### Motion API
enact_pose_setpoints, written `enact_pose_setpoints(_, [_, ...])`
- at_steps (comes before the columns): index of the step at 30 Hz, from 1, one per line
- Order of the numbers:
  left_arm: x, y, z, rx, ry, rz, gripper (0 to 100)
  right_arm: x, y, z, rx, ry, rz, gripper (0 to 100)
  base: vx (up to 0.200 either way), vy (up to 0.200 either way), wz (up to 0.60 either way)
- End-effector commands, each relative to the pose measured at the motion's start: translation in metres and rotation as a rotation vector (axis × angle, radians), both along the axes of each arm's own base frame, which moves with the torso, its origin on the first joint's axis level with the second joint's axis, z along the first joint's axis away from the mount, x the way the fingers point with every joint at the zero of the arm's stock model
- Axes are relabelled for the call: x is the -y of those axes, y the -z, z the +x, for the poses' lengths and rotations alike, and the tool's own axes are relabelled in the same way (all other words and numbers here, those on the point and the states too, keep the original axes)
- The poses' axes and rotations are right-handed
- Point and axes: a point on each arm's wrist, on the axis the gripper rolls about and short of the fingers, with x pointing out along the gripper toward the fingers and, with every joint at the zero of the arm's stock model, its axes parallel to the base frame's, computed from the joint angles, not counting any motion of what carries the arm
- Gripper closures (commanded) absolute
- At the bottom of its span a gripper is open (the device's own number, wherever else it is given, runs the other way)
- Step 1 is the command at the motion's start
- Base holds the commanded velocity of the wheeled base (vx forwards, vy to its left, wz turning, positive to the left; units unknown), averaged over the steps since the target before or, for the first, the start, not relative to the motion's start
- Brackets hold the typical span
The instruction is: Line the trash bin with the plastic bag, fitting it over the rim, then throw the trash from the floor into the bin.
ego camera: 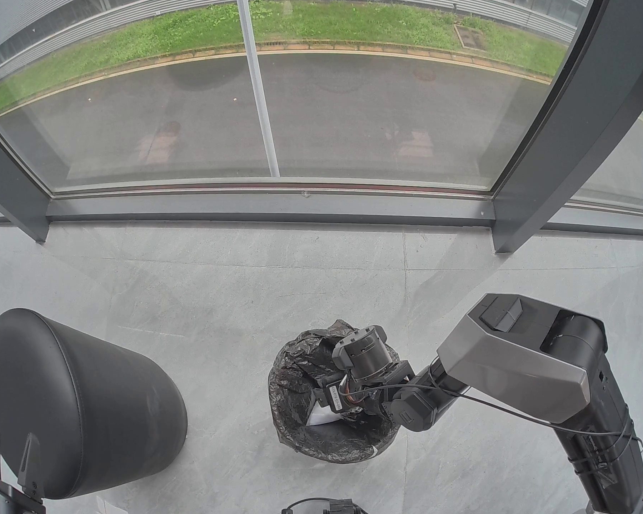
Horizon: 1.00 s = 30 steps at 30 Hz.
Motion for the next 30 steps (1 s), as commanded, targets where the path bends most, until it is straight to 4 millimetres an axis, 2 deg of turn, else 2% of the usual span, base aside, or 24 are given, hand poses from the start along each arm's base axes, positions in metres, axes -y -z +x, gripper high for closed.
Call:
enact_pose_setpoints(1, [0.000, 0.003, 0.000, 0.004, -0.001, -0.001, 0, 0.000, 0.001, 0.003, -0.013, -0.003, -0.001, 0, 0.000, 0.000, 0.00])
enact_pose_setpoints(10, [0.000, 0.003, 0.000, 0.004, -0.001, -0.001, 0, -0.002, -0.005, -0.003, -0.028, -0.005, 0.008, 0, 0.000, 0.000, 0.00])
enact_pose_setpoints(12, [0.000, 0.003, 0.000, 0.004, -0.001, -0.001, 0, -0.002, -0.011, -0.009, -0.032, -0.003, 0.018, 0, 0.000, 0.000, 0.00])
enact_pose_setpoints(15, [0.000, 0.003, 0.000, 0.004, -0.004, -0.001, 0, -0.010, -0.024, -0.033, -0.052, -0.014, 0.046, 0, 0.000, 0.000, 0.00])
enact_pose_setpoints(18, [0.000, 0.003, 0.000, 0.004, -0.004, -0.001, 0, -0.014, -0.035, -0.044, -0.044, -0.027, 0.056, 0, 0.000, 0.000, 0.00])
enact_pose_setpoints(25, [0.000, 0.003, 0.000, 0.004, -0.004, -0.001, 0, -0.014, -0.047, -0.040, -0.008, -0.013, 0.071, 0, 0.000, 0.000, 0.00])
enact_pose_setpoints(27, [0.000, 0.003, 0.000, 0.004, -0.004, -0.001, 0, -0.016, -0.045, -0.035, 0.000, -0.008, 0.070, 0, 0.000, 0.000, 0.00])
enact_pose_setpoints(30, [0.000, 0.004, 0.000, 0.003, -0.004, -0.001, 0, -0.013, -0.030, -0.024, -0.009, 0.011, 0.056, 0, 0.000, 0.000, 0.00])
